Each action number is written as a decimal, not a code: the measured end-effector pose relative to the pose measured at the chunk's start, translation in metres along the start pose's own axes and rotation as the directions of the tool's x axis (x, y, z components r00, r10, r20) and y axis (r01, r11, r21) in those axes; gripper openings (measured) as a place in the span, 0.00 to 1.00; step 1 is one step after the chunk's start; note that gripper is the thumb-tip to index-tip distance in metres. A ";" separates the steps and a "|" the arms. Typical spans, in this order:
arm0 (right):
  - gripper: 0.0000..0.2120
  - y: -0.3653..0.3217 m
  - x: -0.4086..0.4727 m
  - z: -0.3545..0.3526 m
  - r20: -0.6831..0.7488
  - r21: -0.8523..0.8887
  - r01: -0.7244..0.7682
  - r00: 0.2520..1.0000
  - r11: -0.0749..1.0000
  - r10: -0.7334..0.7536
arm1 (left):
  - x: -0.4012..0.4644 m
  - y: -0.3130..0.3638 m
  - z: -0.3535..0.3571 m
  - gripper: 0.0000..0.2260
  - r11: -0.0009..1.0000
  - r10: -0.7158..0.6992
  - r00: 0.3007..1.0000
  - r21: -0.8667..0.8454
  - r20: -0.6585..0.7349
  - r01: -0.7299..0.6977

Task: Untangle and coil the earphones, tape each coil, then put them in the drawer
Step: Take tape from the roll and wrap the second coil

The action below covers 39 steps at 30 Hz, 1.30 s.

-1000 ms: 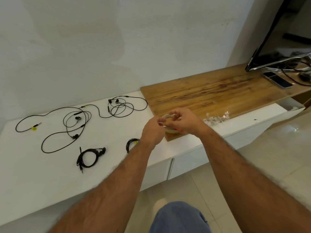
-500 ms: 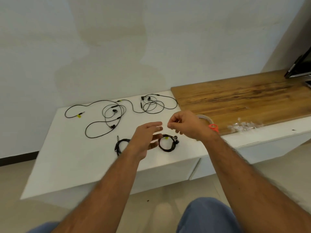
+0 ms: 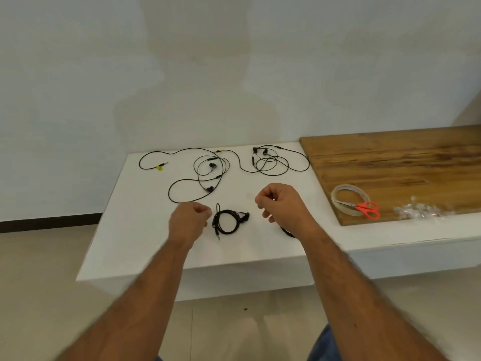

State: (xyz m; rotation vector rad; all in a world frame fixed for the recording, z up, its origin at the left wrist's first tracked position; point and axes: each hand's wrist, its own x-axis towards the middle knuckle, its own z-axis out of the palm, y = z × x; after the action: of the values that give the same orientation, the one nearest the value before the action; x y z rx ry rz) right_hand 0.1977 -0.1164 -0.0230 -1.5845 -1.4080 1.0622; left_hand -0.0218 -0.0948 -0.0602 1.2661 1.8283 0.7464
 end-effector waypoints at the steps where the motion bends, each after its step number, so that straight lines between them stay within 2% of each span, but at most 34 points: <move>1: 0.05 0.000 0.000 0.003 -0.002 0.017 -0.012 1.000 1.000 0.012 | -0.001 0.000 0.006 0.03 0.999 0.023 1.000 0.038 0.006 -0.023; 5: 0.04 0.000 0.002 0.012 -0.008 0.077 -0.033 0.999 0.997 0.034 | -0.008 0.006 0.024 0.05 0.977 0.100 0.995 0.192 -0.013 -0.095; 9: 0.09 -0.005 0.012 0.027 -0.038 0.106 -0.063 0.997 0.992 0.067 | -0.009 0.011 0.035 0.04 0.951 0.096 0.994 0.299 -0.051 -0.077; 15: 0.18 -0.005 0.027 0.063 -0.019 -0.109 -0.102 0.995 0.989 0.100 | -0.011 0.014 0.045 0.07 0.897 0.160 0.985 0.426 -0.070 -0.116; 19: 0.19 0.004 0.036 0.076 -0.012 -0.246 -0.102 0.995 0.964 0.103 | -0.014 0.013 0.050 0.07 0.905 0.173 0.984 0.402 -0.049 -0.139; 24: 0.13 0.013 0.045 0.073 -0.005 -0.299 -0.103 0.994 0.949 0.107 | -0.010 0.009 0.051 0.11 0.953 0.119 0.991 0.288 -0.066 -0.095; 29: 0.14 0.018 0.051 0.070 0.017 -0.355 -0.080 0.996 0.931 0.092 | 0.001 0.003 0.047 0.17 0.981 0.069 0.996 0.186 -0.062 -0.057; 32: 0.15 0.020 0.052 0.072 0.021 -0.393 -0.054 0.997 0.918 0.068 | 0.007 0.003 0.044 0.17 0.972 0.100 0.994 0.217 -0.047 -0.088; 39: 0.14 0.025 0.053 0.076 0.035 -0.479 0.005 0.999 0.878 0.013 | 0.020 0.004 0.039 0.11 0.873 0.208 0.976 0.439 0.057 -0.212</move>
State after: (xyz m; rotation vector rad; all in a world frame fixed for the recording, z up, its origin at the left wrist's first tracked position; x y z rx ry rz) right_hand 0.1389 -0.0655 -0.0796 -1.9190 -1.7932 0.7779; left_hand 0.0092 -0.0728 -0.0828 1.7821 1.9400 0.4413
